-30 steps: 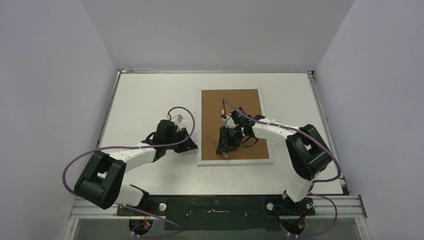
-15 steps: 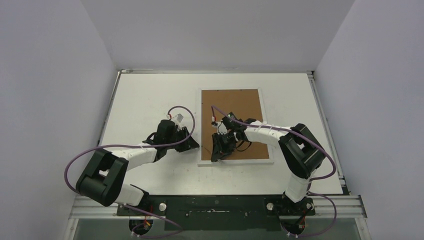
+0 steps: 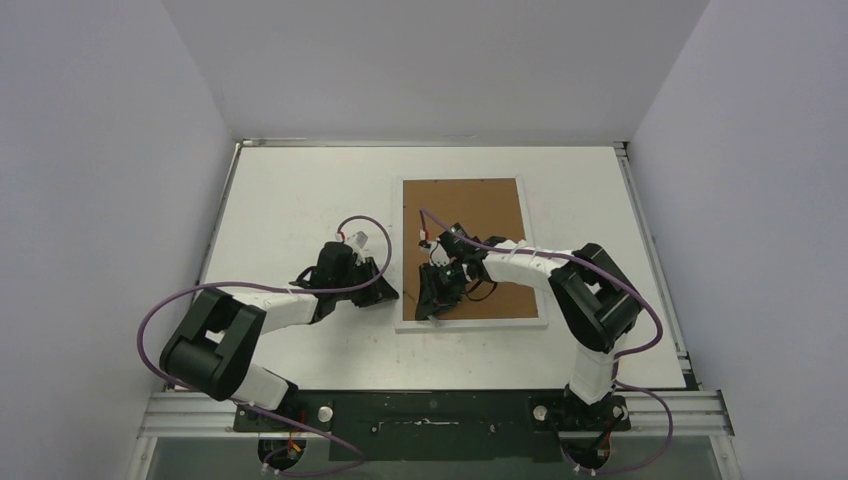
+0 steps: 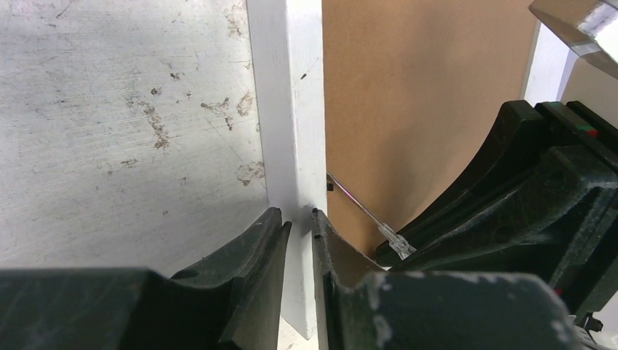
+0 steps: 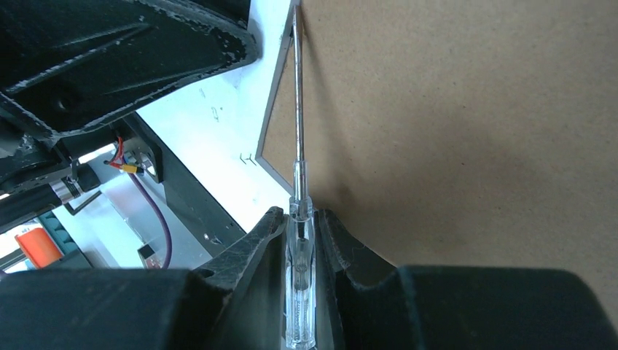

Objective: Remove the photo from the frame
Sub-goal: Release the photo frame item from the photo frame.

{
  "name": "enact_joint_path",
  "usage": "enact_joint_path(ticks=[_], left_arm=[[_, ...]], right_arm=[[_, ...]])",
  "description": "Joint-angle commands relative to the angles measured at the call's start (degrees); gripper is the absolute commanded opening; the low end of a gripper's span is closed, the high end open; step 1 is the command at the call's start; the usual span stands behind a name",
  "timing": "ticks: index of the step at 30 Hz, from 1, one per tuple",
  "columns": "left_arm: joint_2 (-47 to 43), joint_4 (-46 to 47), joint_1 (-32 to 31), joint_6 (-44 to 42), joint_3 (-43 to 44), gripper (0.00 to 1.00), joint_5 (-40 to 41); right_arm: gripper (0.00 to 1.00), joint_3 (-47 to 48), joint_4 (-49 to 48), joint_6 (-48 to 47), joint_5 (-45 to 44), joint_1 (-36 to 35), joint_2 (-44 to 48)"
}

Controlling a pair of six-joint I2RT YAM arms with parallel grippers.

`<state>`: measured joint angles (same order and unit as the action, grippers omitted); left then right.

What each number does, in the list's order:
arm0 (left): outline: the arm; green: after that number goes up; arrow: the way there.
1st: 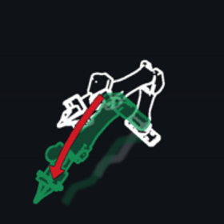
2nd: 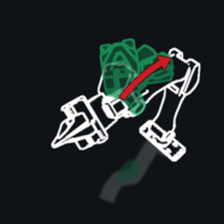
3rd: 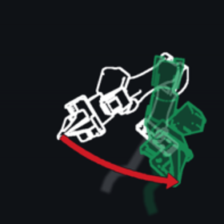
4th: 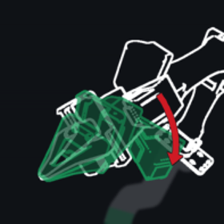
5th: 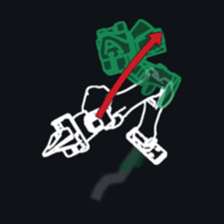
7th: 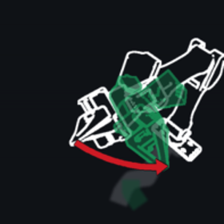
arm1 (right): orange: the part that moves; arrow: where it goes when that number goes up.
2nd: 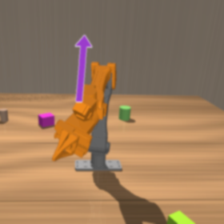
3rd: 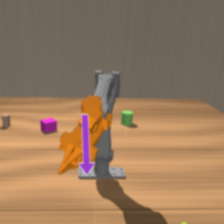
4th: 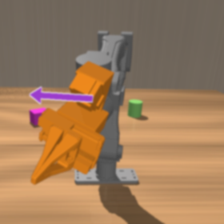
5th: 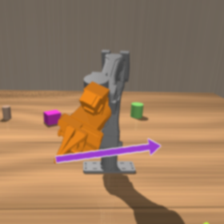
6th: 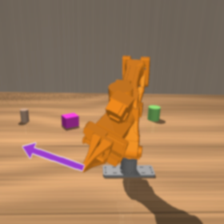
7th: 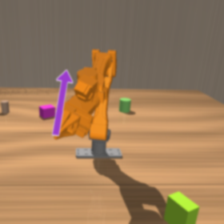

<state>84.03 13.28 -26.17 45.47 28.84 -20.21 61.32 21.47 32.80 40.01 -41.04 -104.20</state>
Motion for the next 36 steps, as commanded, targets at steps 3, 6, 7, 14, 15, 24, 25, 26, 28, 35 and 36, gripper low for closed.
enact_joint_path(ticks=[3, 6, 7, 14, 15, 24, 25, 26, 28, 35, 36], left_arm=[[1.1, 3.5, -0.1, 0.0, 0.2, 0.15, -1.1], [1.2, 3.4, -0.1, -0.3, 0.3, 0.14, -1.1], [1.1, 3.4, -0.1, -0.3, 0.3, 0.14, -1.1], [1.3, 3.5, -0.1, -0.3, 0.5, 0.13, -1.1], [1.4, 3.5, -0.1, -0.3, 0.6, 0.13, -1.1], [1.6, 3.5, -0.1, -0.4, 0.7, 0.12, -1.3], [1.6, 3.5, -0.1, -0.4, 0.7, 0.12, -1.3], [1.6, 3.5, -0.2, -0.4, 0.7, 0.12, -1.3], [1.6, 3.5, -0.2, -0.5, 0.8, 0.12, -1.3], [1.6, 3.3, -0.1, -0.6, 0.9, 0.12, -1.3], [1.7, 3.3, -0.1, -0.6, 0.9, 0.12, -1.4]], right_arm=[[0.05, 2.1, -1.0, 1.5, 0.8, -1.9, -0.7], [0.05, 2.1, -0.4, 1.8, 0.2, -2.0, -0.5], [0.05, 2.1, -0.1, 2.0, -0.1, -2.0, -0.2], [0.05, 0.3, 0.8, 3.6, -2.5, -2.0, 1.9], [0.05, 0.2, 1.0, 3.7, -2.9, -2.0, 2.4], [0.05, -1.1, 1.4, 4.7, -4.6, -2.0, 3.6], [0.05, -1.1, 1.4, 4.8, -4.7, -2.0, 3.8], [0.05, -1.1, 1.4, 4.9, -4.7, -2.0, 4.0], [0.05, -1.1, 1.9, 5.1, -5.1, -2.0, 4.3], [0.05, -2.7, 2.6, 5.5, -7.2, -1.9, 6.7], [0.05, -2.9, 2.4, 5.7, -7.2, -1.9, 6.9]])
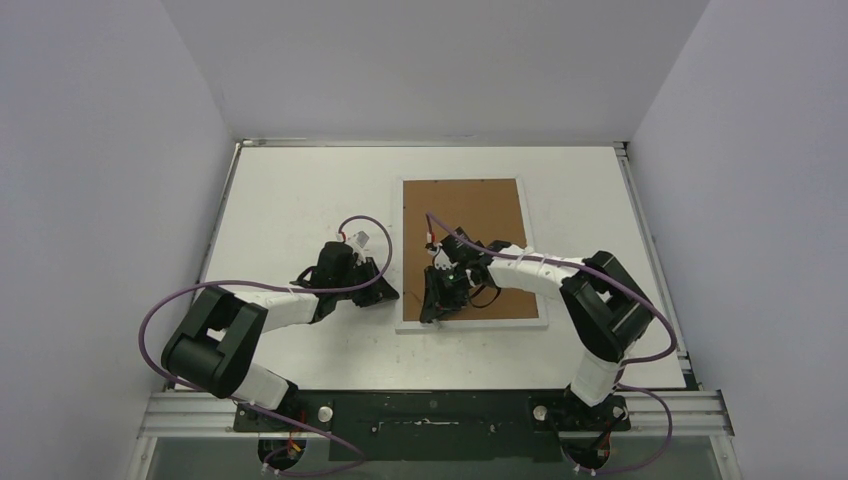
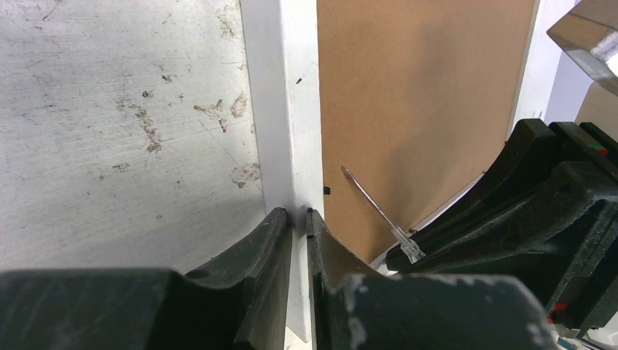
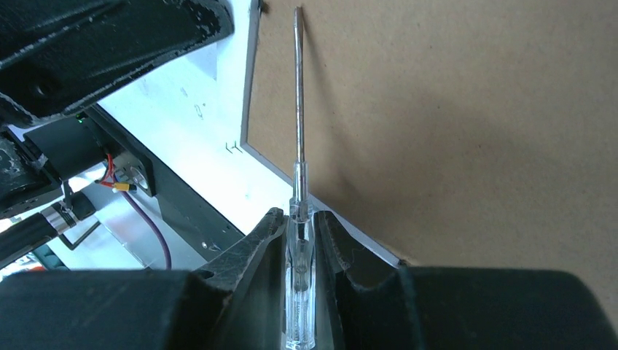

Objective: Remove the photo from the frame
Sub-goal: Release the photo frame item from the photo frame.

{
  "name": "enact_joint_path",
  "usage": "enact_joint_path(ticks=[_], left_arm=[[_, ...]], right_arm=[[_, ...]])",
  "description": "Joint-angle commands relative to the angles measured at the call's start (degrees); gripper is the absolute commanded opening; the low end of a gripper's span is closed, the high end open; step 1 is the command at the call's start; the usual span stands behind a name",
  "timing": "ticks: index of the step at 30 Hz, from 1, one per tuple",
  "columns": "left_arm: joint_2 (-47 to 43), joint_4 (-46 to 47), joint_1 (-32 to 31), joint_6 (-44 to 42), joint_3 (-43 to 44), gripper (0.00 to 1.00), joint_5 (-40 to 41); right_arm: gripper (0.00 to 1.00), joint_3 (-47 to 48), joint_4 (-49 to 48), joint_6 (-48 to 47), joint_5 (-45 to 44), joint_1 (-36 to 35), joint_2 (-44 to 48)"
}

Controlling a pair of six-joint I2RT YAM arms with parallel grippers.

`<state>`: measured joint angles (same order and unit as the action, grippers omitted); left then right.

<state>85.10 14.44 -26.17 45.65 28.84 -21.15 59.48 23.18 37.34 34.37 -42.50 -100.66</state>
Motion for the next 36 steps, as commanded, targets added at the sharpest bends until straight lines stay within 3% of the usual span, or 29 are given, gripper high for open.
enact_joint_path(ticks=[1, 28, 36], left_arm=[[0.6, 2.2, -0.2, -0.8, 1.0, 0.12, -0.6], [0.3, 2.9, -0.2, -0.4, 0.2, 0.11, -1.7], [-6.7, -2.3, -0.2, -1.2, 1.1, 0.2, 0.2]], right_arm=[[0.05, -1.4, 0.5, 1.3, -1.5, -0.5, 3.5], [0.05, 2.1, -1.4, 2.8, 0.3, -2.9, -0.2], [0.05, 1.9, 2.5, -3.7, 0.4, 0.1, 3.3]])
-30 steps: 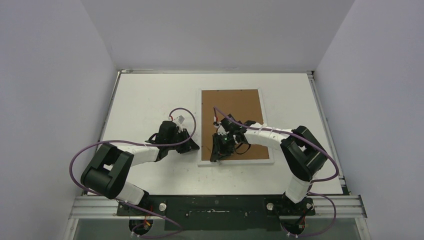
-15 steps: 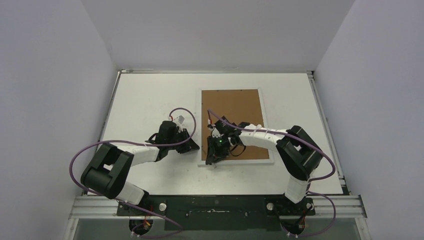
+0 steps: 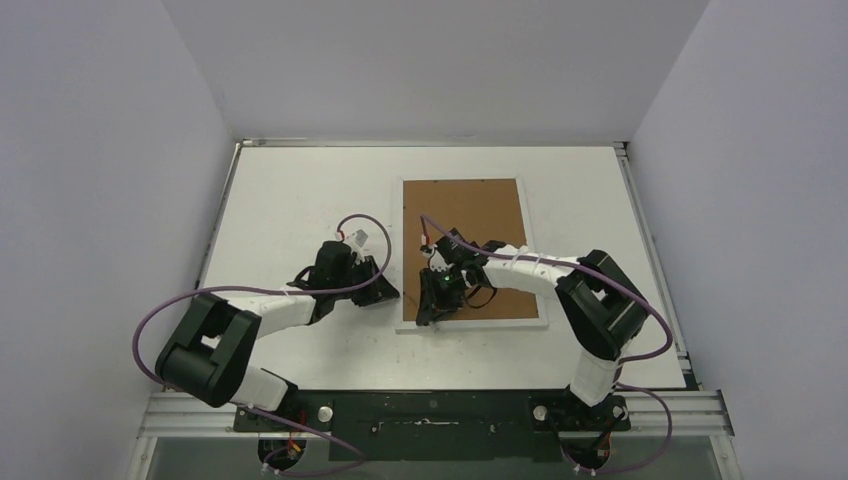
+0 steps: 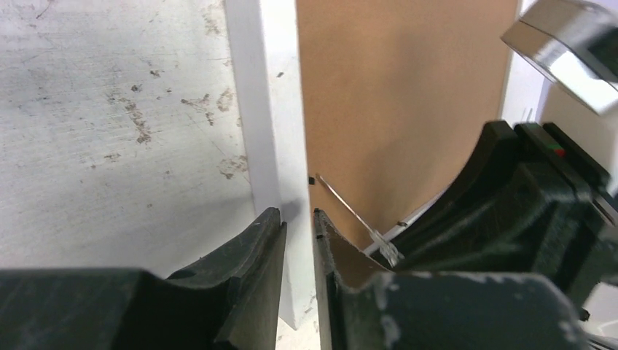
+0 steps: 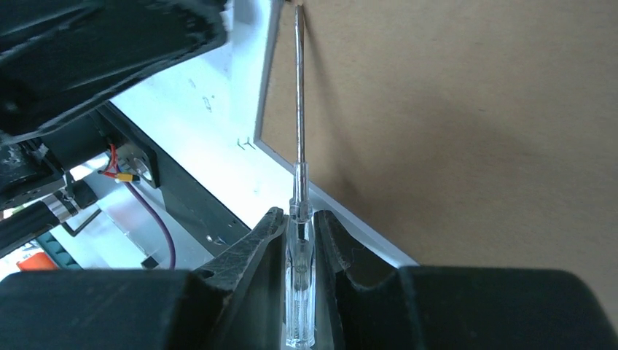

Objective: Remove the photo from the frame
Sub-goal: Release the photo frame item from the photo frame, then place the screwdriver at the center of the board.

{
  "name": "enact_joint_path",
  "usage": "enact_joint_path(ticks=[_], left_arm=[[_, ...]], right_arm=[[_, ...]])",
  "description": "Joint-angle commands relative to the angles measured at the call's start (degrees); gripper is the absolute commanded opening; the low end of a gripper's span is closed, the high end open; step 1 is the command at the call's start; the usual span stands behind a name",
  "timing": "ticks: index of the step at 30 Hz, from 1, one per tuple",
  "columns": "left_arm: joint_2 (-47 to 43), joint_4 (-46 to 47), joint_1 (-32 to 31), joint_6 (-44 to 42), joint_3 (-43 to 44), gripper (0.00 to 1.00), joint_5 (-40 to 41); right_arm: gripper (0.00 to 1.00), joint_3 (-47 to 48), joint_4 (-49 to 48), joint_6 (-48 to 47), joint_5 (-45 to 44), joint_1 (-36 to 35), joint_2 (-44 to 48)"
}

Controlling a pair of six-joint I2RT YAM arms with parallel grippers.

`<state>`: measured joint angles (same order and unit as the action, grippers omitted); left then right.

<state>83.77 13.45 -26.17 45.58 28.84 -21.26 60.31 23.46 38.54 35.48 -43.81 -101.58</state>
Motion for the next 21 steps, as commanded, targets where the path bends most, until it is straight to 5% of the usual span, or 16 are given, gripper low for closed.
enact_joint_path(ticks=[1, 9, 15, 21], left_arm=[[-6.4, -2.1, -0.2, -1.0, 1.6, 0.23, 0.3], [-14.1, -5.7, -1.1, -2.4, 2.6, 0.48, 3.9], [-13.2, -8.8, -3.7, -4.7, 4.5, 0.53, 9.7], [-12.8, -11.4, -8.2, -5.9, 6.6, 0.55, 15.8]], right_arm=[[0.05, 1.5, 3.2, -6.2, -1.2, 1.4, 4.6], [0.05, -2.7, 4.9, -5.7, -10.6, 12.4, 14.9], [0.05, -5.0, 8.8, -9.4, -26.8, 31.5, 25.7], [0.05, -8.2, 3.4, -11.5, -44.1, 38.1, 26.5]])
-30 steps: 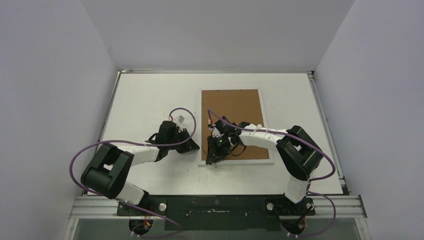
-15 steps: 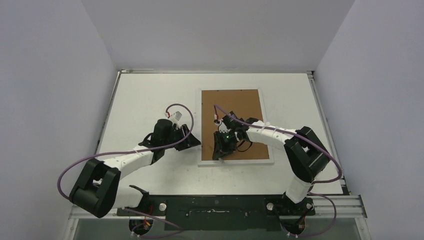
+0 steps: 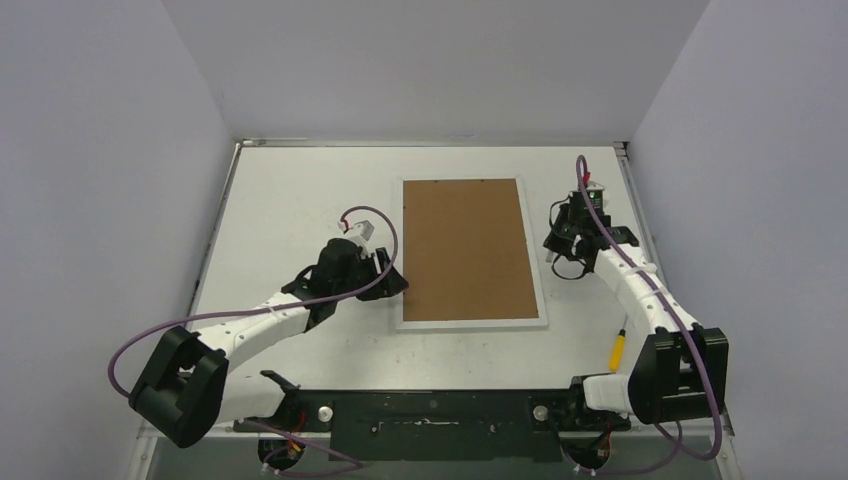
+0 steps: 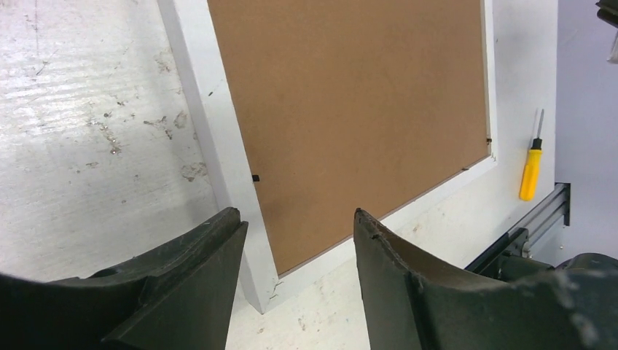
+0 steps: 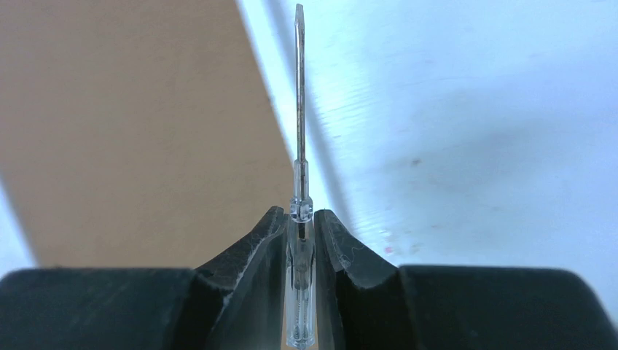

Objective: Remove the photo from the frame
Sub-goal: Place the screwdriver at the center of the board.

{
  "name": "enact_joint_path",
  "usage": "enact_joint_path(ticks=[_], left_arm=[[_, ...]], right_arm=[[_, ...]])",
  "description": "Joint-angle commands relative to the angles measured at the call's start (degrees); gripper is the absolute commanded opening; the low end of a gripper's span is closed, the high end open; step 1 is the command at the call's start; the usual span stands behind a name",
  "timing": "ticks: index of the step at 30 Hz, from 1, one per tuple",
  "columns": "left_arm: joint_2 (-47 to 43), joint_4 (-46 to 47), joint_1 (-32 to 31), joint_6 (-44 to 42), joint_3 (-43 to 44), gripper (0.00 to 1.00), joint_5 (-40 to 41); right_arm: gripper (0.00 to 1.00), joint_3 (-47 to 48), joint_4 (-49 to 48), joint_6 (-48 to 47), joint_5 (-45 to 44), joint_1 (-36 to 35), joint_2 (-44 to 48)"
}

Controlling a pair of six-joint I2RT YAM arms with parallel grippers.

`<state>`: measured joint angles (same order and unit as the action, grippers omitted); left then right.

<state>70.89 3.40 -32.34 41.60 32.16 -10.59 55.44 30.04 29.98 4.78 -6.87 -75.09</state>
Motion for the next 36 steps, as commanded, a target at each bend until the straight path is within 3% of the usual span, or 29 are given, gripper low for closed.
enact_joint_path(ticks=[1, 7, 13, 15, 16, 22, 27, 29, 36], left_arm=[[0.2, -1.4, -2.2, -2.0, 3.4, 0.55, 5.3], [-1.1, -2.2, -2.6, -1.9, 2.7, 0.55, 4.9], [-4.1, -1.6, -2.7, -1.5, -0.1, 0.55, 4.1], [-4.9, -1.3, -2.7, -1.5, -0.9, 0.56, 3.8], [-5.3, -1.3, -2.7, -1.5, -1.2, 0.56, 3.6], [-7.0, -1.3, -2.4, -1.5, -3.1, 0.57, 2.7], [-9.5, 1.0, -2.0, -0.7, -6.0, 0.59, 1.3], [-10.4, 1.5, -1.7, -0.4, -6.7, 0.59, 0.3], [-13.7, 1.1, -0.4, -0.9, -7.6, 0.61, -3.4]], right_arm=[[0.05, -4.3, -4.7, -3.7, -13.7, 1.4, -1.0], [0.06, -7.3, -9.3, -6.3, -9.4, 5.0, -6.9], [0.18, -9.5, -9.7, -6.4, -7.9, 5.0, -9.2], [0.31, -10.0, -9.6, -6.4, -8.4, 5.0, -8.9], [0.43, -10.5, -9.7, -6.4, -8.7, 5.0, -8.5], [0.63, -9.7, -5.4, -5.9, -10.6, 5.4, -4.0], [0.96, -8.5, 4.4, 1.2, -22.9, 8.1, 5.1], [0.9, -8.0, 8.9, 6.6, -28.7, 9.3, 6.8], [0.9, -9.1, 18.5, 19.1, -31.3, 17.5, 7.6]])
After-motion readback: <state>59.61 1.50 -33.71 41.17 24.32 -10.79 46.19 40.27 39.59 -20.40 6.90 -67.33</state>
